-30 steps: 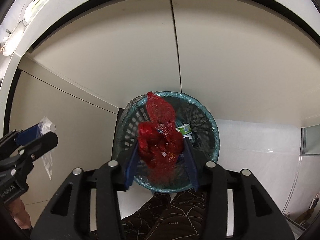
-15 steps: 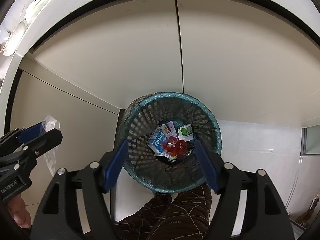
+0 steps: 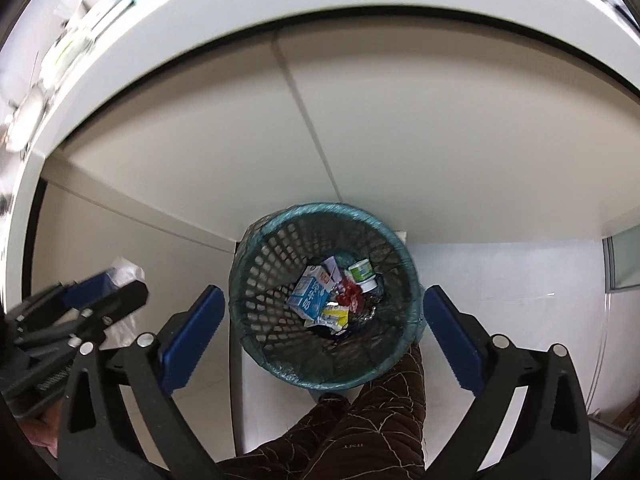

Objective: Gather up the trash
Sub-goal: 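Lower the clear plastic bag into the wastebasket and open the left tool, then move both open tools up toward the green box and bubble wrap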

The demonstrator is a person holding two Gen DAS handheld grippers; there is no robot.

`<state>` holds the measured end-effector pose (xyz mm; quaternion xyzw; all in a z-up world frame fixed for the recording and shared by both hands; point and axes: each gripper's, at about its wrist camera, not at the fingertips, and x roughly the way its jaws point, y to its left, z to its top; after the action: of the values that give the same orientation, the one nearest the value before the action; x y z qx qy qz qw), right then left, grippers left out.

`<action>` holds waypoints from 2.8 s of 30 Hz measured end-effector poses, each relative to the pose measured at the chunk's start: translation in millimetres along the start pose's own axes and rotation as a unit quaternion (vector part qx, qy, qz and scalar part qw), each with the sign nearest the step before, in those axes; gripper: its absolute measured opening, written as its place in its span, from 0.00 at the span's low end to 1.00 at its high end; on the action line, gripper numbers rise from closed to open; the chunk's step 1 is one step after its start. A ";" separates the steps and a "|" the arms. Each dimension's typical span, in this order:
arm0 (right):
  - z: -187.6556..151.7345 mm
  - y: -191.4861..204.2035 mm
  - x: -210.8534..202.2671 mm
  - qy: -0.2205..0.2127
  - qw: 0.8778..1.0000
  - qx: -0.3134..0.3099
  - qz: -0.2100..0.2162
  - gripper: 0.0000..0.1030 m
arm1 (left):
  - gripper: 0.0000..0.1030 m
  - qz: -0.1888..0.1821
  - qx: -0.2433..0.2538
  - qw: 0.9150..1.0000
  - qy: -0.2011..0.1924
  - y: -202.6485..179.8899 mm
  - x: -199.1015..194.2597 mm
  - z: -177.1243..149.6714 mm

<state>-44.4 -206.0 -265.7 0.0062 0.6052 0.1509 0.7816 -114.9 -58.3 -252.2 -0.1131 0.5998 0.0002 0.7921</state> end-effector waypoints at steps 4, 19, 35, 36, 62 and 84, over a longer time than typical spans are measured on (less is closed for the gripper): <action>2.5 -15.9 -11.1 -0.005 1.000 0.012 -0.007 0.93 | 0.49 -0.006 0.015 1.000 0.005 -15.9 6.7 0.2; 7.4 -55.2 -47.9 -0.030 0.998 0.044 -0.016 0.93 | 0.51 -0.018 0.037 0.999 0.022 -52.9 31.5 7.9; 16.5 -48.8 -47.1 -0.039 0.998 0.045 -0.002 0.93 | 0.63 -0.027 0.033 0.999 0.024 -49.8 37.3 8.3; 16.8 -47.8 -47.0 -0.039 0.998 0.045 -0.001 0.93 | 0.63 -0.029 0.032 0.999 0.024 -49.3 36.8 8.6; 79.1 -34.0 -144.8 -0.156 0.987 0.033 0.005 0.93 | 0.94 -0.011 0.024 0.992 -0.126 -17.7 -96.0 53.9; 235.9 -75.6 -171.8 -0.180 0.983 0.042 -0.018 0.93 | 0.94 0.024 -0.001 0.981 -0.190 -33.3 -136.9 215.0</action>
<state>158.5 -279.1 -55.0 0.0552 0.4604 0.1077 0.8794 55.5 -33.6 -61.4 -0.0975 0.4405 0.0413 0.8915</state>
